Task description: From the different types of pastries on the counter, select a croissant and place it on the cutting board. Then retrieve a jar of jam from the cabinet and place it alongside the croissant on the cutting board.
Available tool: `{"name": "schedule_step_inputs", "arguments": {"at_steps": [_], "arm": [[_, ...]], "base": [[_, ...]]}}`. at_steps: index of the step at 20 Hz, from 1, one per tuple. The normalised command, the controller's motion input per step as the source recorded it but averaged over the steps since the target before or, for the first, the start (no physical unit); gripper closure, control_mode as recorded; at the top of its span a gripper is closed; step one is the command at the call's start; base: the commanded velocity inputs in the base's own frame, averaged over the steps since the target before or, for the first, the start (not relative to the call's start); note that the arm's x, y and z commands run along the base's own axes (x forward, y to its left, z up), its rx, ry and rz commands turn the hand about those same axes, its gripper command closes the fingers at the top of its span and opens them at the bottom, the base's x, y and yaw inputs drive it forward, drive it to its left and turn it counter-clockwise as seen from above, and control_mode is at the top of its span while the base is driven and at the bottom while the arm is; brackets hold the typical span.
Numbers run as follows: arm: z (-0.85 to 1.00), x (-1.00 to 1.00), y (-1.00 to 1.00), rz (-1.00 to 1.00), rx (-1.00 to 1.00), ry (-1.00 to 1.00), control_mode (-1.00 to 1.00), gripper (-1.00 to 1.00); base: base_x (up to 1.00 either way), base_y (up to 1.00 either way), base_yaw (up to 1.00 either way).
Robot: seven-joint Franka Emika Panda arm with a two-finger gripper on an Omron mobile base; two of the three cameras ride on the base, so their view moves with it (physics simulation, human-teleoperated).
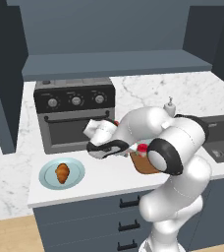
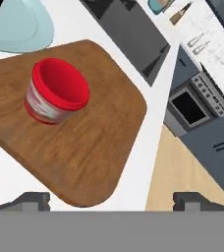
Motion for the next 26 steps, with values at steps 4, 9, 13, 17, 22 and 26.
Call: {"name": "schedule_step_inputs", "arguments": {"at_steps": [4,9,13,17,22,26], "arm": [[0.17,-0.09,0.28,0.02,0.02,0.34,-1.0,-1.0],[0.19,-0.27,0.21,0.02,0.02,0.13,-1.0,-1.0],[0.0,-0.8,-0.18,0.01,0.2,-0.18,-1.0,-1.0],[0.0,-0.58,-0.31,0.05,0.37,0.0,-1.0,-1.0],[0.01,-0.01,-0.14,0.0,0.08,0.02,-1.0,-1.0],[0.17,0.02,-0.03,0.09,0.22,0.13,-1.0,-1.0]], "base": [[0.0,0.0,0.0],[0.0,0.0,0.0],[0.0,0.0,0.0],[0.0,0.0,0.0],[0.0,0.0,0.0],[0.0,0.0,0.0]]}}
